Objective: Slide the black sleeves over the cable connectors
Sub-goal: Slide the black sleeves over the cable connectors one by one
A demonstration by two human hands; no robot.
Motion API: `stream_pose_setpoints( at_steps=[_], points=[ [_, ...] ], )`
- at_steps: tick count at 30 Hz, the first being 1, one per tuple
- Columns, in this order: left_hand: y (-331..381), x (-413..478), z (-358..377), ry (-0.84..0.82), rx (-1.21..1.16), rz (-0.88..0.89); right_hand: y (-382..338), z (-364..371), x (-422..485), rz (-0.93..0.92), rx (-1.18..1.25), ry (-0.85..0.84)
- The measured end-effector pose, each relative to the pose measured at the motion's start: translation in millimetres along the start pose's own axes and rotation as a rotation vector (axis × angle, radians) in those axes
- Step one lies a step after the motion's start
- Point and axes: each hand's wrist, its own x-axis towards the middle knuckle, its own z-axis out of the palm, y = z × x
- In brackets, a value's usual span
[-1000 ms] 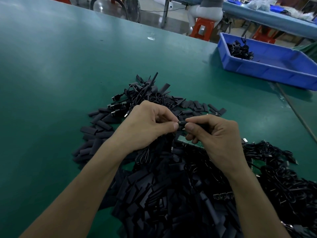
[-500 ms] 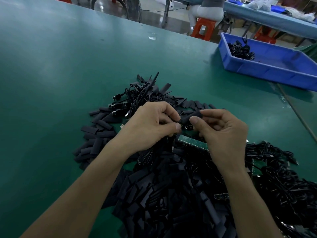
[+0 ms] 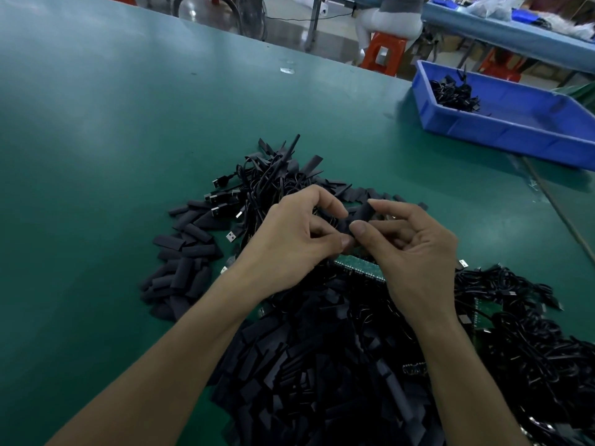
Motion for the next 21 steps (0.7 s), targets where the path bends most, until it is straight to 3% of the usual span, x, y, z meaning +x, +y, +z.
stream_pose_setpoints(
  at_steps=[6,12,15,21],
  points=[
    [0.6,0.1,-3.8,0.099,0.003,0.015,-0.9,-15.0,3.0,0.048,-0.188,-0.190],
    [2.8,11.2,-29.8,0.420,-0.234,0.056,-12.0,-37.9,9.0,0.114,-0.807,-0.596],
    [2.1,34.8,-47.0,0.540,-0.255,0.042,-14.5,-32.6,9.5,0.050,-0.885,-0.580],
    [-8.0,90.5,-56.6,0.626,0.237,-0.041,-16.0,-38.6,12.1,-0.011,-0.907,-0.400]
  ],
)
